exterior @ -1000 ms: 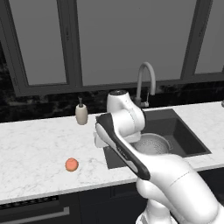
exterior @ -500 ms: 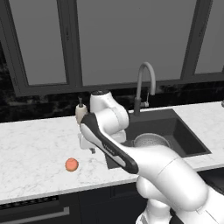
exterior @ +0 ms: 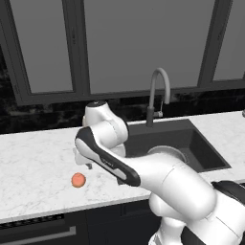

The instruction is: Put the colander in the sink, put the peach in the colander, and turn on the sink faucet and pour water over the colander.

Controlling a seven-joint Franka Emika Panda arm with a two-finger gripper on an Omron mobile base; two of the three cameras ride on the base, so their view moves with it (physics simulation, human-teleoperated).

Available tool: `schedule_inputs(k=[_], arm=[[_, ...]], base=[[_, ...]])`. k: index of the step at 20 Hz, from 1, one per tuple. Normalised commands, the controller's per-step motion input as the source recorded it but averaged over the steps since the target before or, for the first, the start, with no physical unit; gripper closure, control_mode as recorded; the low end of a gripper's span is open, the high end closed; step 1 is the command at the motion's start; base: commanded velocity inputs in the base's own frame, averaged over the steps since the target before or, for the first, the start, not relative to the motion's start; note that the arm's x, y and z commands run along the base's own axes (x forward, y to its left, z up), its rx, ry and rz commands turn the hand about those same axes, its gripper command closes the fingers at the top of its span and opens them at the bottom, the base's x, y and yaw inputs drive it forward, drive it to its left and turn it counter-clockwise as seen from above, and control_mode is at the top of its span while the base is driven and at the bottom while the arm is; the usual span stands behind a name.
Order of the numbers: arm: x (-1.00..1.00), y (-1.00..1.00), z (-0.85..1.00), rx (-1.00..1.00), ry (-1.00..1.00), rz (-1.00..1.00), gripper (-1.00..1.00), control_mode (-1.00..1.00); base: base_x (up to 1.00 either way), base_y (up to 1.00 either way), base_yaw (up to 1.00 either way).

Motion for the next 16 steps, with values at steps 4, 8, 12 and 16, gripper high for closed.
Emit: schedule_inputs(k=[4, 8, 12, 16], arm=[[0.24, 0.29, -0.14, 0.00, 0.00, 0.00, -1.00, -1.00], [0.29, 0.29, -0.12, 0.00, 0.00, 0.00, -1.00, -1.00], [0.21, 0.18, -0.25, 0.00, 0.00, 0.00, -1.00, -1.00], [0.24, 0.17, -0.21, 0.00, 0.00, 0.00, -1.00, -1.00]], base=[[0.00, 0.00, 0.00], [0.00, 0.00, 0.00], [0.00, 0.00, 0.00], [0.00, 0.00, 0.00]])
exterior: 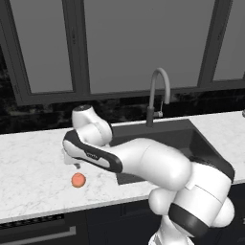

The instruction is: Put the colander in the sink, put the peach in the colander, and turn on the sink faucet and pour water over the colander.

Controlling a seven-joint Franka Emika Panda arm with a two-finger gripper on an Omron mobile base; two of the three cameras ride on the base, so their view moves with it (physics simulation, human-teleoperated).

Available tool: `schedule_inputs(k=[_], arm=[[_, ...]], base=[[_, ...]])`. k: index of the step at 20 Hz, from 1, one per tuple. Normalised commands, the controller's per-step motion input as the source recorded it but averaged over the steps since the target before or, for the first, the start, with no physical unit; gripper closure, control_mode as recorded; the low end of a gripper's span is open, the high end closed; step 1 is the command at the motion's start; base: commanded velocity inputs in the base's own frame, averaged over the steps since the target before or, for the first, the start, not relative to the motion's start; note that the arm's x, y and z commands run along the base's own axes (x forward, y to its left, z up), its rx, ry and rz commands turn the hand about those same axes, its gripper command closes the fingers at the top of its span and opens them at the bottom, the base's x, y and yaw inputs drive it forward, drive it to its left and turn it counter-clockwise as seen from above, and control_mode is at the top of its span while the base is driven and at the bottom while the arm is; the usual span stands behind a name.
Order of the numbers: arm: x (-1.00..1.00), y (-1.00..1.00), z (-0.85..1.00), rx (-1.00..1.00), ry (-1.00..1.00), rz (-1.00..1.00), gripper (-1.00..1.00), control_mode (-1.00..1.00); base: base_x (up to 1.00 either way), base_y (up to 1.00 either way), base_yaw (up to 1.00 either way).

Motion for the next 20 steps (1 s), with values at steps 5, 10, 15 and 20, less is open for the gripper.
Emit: schedule_inputs(k=[5, 10, 15, 20], arm=[[0.16, 0.19, -0.14, 0.00, 0.00, 0.00, -1.00, -1.00], [0.09, 0.26, -0.14, 0.00, 0.00, 0.00, -1.00, -1.00], [0.17, 0.20, -0.28, 0.00, 0.00, 0.00, -1.00, -1.00], [0.17, 0.09, -0.26, 0.00, 0.00, 0.00, -1.00, -1.00]], base=[[0.00, 0.00, 0.00], [0.00, 0.00, 0.00], [0.00, 0.00, 0.00], [0.00, 0.00, 0.00]])
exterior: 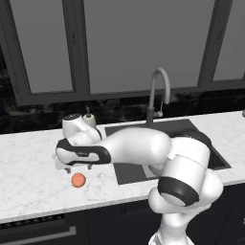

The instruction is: Put the colander in the sink, put the peach in the colander, and turn on the sink faucet and pour water over the colander.

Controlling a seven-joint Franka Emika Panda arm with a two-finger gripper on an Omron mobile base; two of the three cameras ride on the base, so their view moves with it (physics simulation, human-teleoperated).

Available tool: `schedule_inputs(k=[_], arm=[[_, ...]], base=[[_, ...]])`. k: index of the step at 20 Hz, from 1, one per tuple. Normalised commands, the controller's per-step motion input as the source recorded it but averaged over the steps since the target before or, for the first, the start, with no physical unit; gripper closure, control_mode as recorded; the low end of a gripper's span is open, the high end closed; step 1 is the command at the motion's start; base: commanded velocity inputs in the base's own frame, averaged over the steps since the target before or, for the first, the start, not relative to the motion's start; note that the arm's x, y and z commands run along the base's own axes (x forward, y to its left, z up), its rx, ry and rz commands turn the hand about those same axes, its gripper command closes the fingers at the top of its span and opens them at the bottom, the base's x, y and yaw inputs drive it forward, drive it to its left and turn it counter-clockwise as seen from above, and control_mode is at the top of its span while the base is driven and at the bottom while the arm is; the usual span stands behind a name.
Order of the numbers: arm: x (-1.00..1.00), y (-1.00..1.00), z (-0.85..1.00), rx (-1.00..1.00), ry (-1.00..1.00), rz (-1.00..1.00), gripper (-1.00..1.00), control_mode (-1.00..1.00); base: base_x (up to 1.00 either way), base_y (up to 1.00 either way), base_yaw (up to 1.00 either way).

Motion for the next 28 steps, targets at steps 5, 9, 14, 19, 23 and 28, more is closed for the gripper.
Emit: schedule_inputs(k=[5, 9, 14, 19, 23, 28], arm=[[0.12, 0.12, -0.22, 0.00, 0.00, 0.00, -1.00, -1.00], [0.01, 0.07, -0.07, 0.00, 0.00, 0.00, -1.00, -1.00], [0.00, 0.00, -0.10, 0.00, 0.00, 0.00, -1.00, -1.00], [0.00, 0.00, -0.23, 0.00, 0.00, 0.00, -1.00, -1.00], [0.00, 0.00, -0.23, 0.00, 0.00, 0.00, -1.00, -1.00], [0.00, 0.00, -0.19, 0.00, 0.00, 0.00, -1.00, -1.00]], base=[[0.00, 0.00, 0.00], [0.00, 0.00, 0.00], [0.00, 0.00, 0.00], [0.00, 0.00, 0.00], [0.00, 0.00, 0.00], [0.00, 0.00, 0.00]])
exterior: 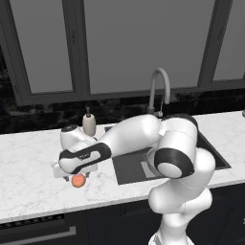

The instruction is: Put the colander in the sink, put the peach in the colander, and turn on the sink faucet and pour water over the colander.

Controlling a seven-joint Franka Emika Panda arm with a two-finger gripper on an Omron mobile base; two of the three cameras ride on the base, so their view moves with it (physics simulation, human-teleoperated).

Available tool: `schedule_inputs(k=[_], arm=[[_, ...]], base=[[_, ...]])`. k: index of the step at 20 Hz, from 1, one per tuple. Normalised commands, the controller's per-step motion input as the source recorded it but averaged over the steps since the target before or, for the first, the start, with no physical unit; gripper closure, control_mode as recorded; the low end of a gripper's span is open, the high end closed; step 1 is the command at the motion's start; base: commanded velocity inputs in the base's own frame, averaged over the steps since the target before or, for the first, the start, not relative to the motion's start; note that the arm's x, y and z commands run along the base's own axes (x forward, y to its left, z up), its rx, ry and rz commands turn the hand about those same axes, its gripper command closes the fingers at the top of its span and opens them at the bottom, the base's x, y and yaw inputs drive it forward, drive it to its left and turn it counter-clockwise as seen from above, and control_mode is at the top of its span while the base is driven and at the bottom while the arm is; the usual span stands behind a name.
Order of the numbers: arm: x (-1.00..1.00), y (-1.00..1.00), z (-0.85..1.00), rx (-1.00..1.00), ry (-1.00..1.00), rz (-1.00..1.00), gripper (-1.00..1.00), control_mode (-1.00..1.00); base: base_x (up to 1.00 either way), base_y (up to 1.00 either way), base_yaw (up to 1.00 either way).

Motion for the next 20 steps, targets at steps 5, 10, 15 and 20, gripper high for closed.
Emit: schedule_inputs(k=[5, 10, 15, 20], arm=[[0.00, 0.00, -0.15, 0.00, 0.00, 0.00, -1.00, -1.00], [0.00, 0.00, -0.22, 0.00, 0.00, 0.00, -1.00, -1.00], [0.00, 0.00, -0.07, 0.00, 0.00, 0.00, 1.00, -1.00], [0.00, 0.00, 0.00, 0.00, 0.00, 0.00, 1.00, -1.00]], base=[[0.00, 0.00, 0.00], [0.00, 0.00, 0.00], [0.00, 0.00, 0.00], [0.00, 0.00, 0.00]])
